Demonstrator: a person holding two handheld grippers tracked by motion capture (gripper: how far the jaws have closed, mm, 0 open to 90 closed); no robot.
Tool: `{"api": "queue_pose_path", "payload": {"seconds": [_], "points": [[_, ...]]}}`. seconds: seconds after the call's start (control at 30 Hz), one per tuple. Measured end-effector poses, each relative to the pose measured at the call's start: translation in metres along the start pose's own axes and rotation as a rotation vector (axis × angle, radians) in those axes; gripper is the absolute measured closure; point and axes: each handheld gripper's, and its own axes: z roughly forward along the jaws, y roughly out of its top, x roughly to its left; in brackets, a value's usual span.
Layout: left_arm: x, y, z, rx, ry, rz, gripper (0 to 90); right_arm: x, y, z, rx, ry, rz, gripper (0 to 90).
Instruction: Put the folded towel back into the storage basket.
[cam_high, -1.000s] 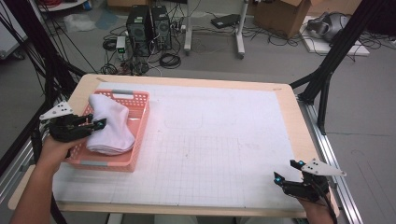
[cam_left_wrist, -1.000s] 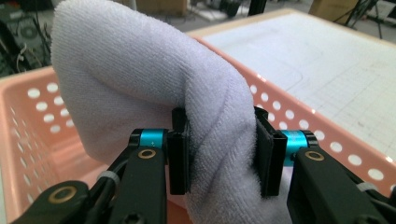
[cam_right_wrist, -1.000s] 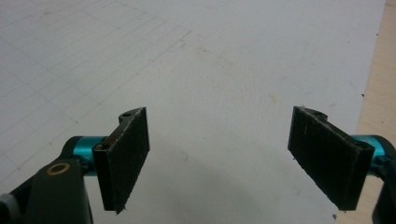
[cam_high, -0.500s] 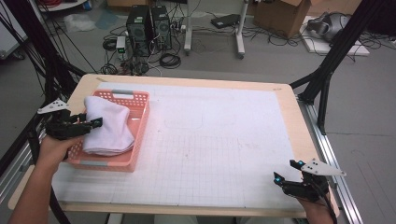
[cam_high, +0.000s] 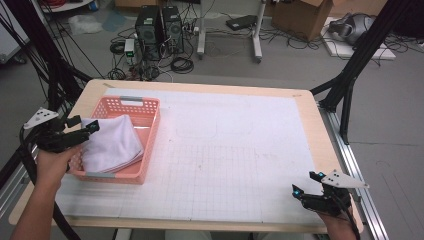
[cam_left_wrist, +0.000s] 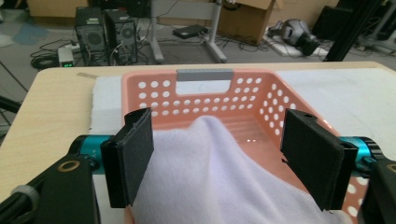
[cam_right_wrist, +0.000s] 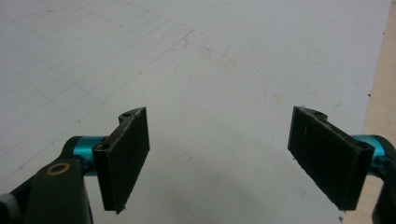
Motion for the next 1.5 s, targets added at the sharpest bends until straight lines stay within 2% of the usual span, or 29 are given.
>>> {"api": "queue_pose_path", "payload": {"seconds": [0.1, 0.13, 0.17, 0.2, 0.3, 0.37, 0.43, 0.6, 0.7, 0.73, 0.77, 0.8, 0.87, 0.9, 0.93, 1.0, 1.03, 1.07, 1.1, 1.13, 1.17, 1.2, 1.27, 1.3, 1.4, 1.5], "points": [[-0.003, -0.003, -0.002, -0.012, -0.019, 0.003, 24.3, 0.0, 0.0, 0.0, 0.003, 0.001, 0.001, 19.6], [-0.006, -0.006, -0.002, 0.003, -0.036, 0.009, 23.1, 0.001, 0.0, 0.0, 0.003, 0.003, -0.001, 19.5], [-0.006, -0.006, -0.002, 0.003, -0.036, 0.009, 21.9, 0.001, 0.0, 0.0, 0.003, 0.003, -0.001, 19.5], [-0.009, -0.008, 0.0, 0.024, -0.037, 0.016, 21.0, 0.001, 0.0, 0.001, 0.006, 0.004, -0.002, 19.5], [-0.012, -0.009, 0.001, 0.043, -0.041, 0.03, 23.7, 0.002, 0.001, 0.002, 0.005, 0.005, -0.004, 19.6], [-0.018, -0.009, 0.007, 0.082, -0.032, 0.039, 24.6, 0.003, 0.001, 0.003, 0.01, 0.008, -0.005, 19.5], [-0.022, -0.008, 0.012, 0.13, -0.025, 0.049, 31.0, 0.003, 0.002, 0.004, 0.009, 0.012, -0.005, 19.5], [-0.032, -0.006, 0.027, 0.177, 0.0, 0.044, 33.6, 0.003, 0.002, 0.004, 0.012, 0.014, -0.003, 19.5], [-0.035, -0.007, 0.034, 0.195, -0.009, 0.039, 32.9, 0.002, 0.002, 0.004, 0.006, 0.014, -0.01, 19.5], [-0.039, -0.008, 0.041, 0.221, -0.009, 0.067, 33.1, 0.002, 0.001, 0.003, 0.007, 0.014, -0.003, 19.5], [-0.039, -0.008, 0.041, 0.221, -0.009, 0.067, 33.6, 0.001, 0.001, 0.003, 0.009, 0.013, -0.001, 19.5], [-0.04, -0.008, 0.045, 0.251, 0.007, 0.087, 33.7, 0.001, 0.001, 0.003, 0.008, 0.013, -0.001, 19.5], [-0.04, -0.009, 0.047, 0.258, 0.01, 0.08, 33.9, 0.001, 0.001, 0.003, 0.004, 0.015, 0.001, 19.5], [-0.038, -0.009, 0.05, 0.28, 0.007, 0.066, 34.1, 0.001, 0.001, 0.003, 0.012, 0.016, 0.004, 19.5], [-0.038, -0.009, 0.05, 0.28, 0.007, 0.066, 34.1, 0.001, 0.001, 0.004, 0.01, 0.016, -0.001, 19.5], [-0.039, -0.009, 0.055, 0.323, 0.0, 0.077, 35.4, 0.001, 0.0, 0.004, 0.01, 0.017, 0.0, 19.5], [-0.039, -0.009, 0.055, 0.323, 0.0, 0.077, 36.3, 0.001, 0.001, 0.004, 0.017, 0.019, 0.003, 19.5], [-0.04, -0.01, 0.057, 0.342, 0.0, 0.084, 36.4, 0.001, 0.001, 0.004, 0.012, 0.017, -0.003, 19.5], [-0.042, -0.01, 0.061, 0.385, 0.006, 0.099, 36.6, 0.001, 0.001, 0.005, 0.011, 0.019, -0.006, 19.5], [-0.042, -0.01, 0.061, 0.385, 0.006, 0.099, 37.0, 0.001, 0.001, 0.005, 0.011, 0.019, -0.005, 19.5], [-0.043, -0.011, 0.066, 0.423, 0.017, 0.11, 37.1, 0.001, 0.001, 0.005, 0.012, 0.02, -0.004, 19.5], [-0.043, -0.011, 0.067, 0.437, 0.018, 0.113, 37.1, 0.001, 0.001, 0.005, 0.011, 0.02, -0.004, 19.6], [-0.043, -0.01, 0.068, 0.446, 0.026, 0.106, 36.6, 0.001, 0.001, 0.004, 0.014, 0.018, 0.002, 19.5], [-0.043, -0.009, 0.069, 0.451, 0.034, 0.089, 36.6, 0.001, 0.001, 0.004, 0.014, 0.018, 0.002, 19.5], [-0.046, -0.003, 0.068, 0.445, 0.044, 0.094, 34.7, 0.0, 0.001, 0.005, 0.01, 0.019, -0.001, 19.5], [-0.049, -0.001, 0.069, 0.463, 0.048, 0.096, 36.2, 0.0, 0.001, 0.005, 0.014, 0.021, 0.001, 19.5]]}}
